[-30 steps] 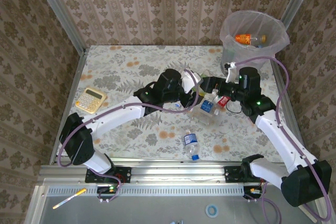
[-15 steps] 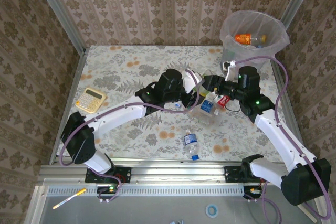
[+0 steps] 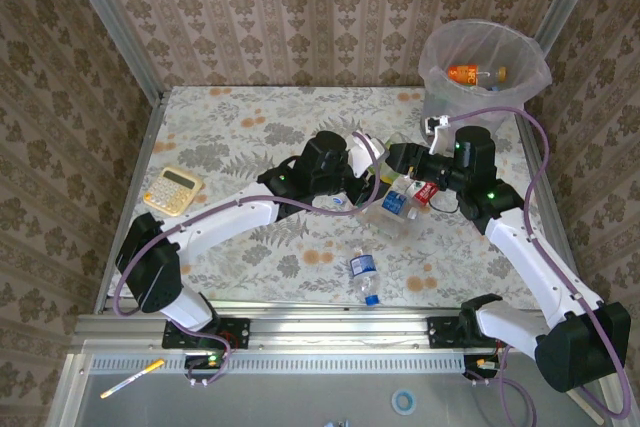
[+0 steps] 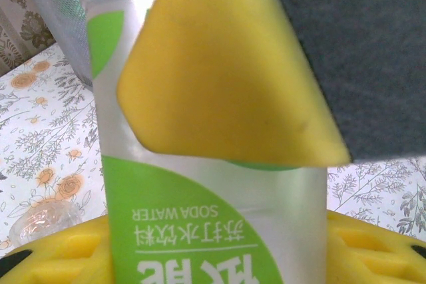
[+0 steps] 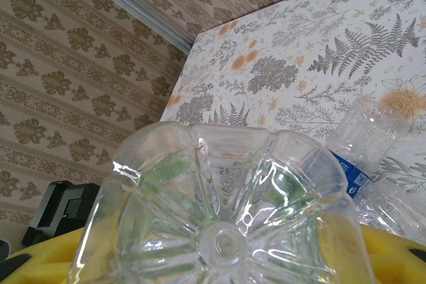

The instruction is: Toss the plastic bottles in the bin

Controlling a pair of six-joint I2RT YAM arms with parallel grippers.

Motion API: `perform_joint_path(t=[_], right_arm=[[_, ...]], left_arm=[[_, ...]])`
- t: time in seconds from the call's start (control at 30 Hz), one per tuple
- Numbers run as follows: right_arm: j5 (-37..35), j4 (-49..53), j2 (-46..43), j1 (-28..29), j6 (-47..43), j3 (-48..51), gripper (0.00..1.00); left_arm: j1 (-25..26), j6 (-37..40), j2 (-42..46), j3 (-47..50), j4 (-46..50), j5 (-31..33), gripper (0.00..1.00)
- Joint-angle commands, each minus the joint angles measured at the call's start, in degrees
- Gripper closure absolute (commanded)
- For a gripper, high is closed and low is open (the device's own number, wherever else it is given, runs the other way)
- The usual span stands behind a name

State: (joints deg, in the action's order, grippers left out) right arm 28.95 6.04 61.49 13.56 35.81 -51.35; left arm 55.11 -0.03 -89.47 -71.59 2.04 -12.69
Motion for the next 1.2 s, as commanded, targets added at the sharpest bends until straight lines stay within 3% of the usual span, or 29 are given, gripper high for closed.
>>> perform_joint_path(t=[0.0, 0.07, 0.17, 0.23, 0.4, 0.6, 0.7, 0.8, 0.9, 1.17], right_arm=[[-1.20, 2.57, -0.25, 0.15, -1.10, -1.18, 0.68], [-1.32, 2.66, -0.21, 0.23, -1.10, -1.22, 0.68], [-1.84, 2.96, -0.32, 0.17, -1.23, -1.44, 0.68], [-2.41, 3.35, -0.63, 0.14, -1.49, -1.55, 0.69], [-6.47, 5.83, -2.78, 0.07, -5.38, -3.05, 0.71], [-23.51, 8.36, -9.01, 0.20, -20.52, -7.98, 0.74], [-32.42, 0.39, -13.29, 0.19, -29.76, -7.04, 0.74], [-36.24, -15.81, -16.94, 0.18, -39.76, -2.32, 0.75], [-36.52, -27.95, -17.45, 0.22, -48.41, -0.23, 0.76], [-35.19, -37.95, -14.63, 0.72, -59.57, -0.17, 0.77]], left_arm=[[0.70, -0.76, 1.02, 0.38, -5.68, -3.13, 0.42], [0.71, -0.89, 0.92, 0.57, -5.74, -3.20, 0.36], [0.50, -1.49, 1.06, 0.55, -5.40, -3.31, 0.12], [0.13, -2.60, 1.19, 0.92, -5.58, -3.23, 0.01], [-2.82, -7.29, 2.65, 3.33, -7.06, -5.80, 0.00], [-9.38, -16.00, 6.90, 9.73, -12.26, -8.49, 0.00], [-12.26, -18.35, 7.65, 11.68, -11.26, -6.51, 0.00], [-15.06, -20.84, 6.77, 12.43, -9.02, -5.78, 0.00], [-16.98, -22.56, 5.13, 12.89, -8.38, -6.30, 0.00], [-18.09, -23.92, 0.66, 13.29, -11.19, -7.26, 0.00]])
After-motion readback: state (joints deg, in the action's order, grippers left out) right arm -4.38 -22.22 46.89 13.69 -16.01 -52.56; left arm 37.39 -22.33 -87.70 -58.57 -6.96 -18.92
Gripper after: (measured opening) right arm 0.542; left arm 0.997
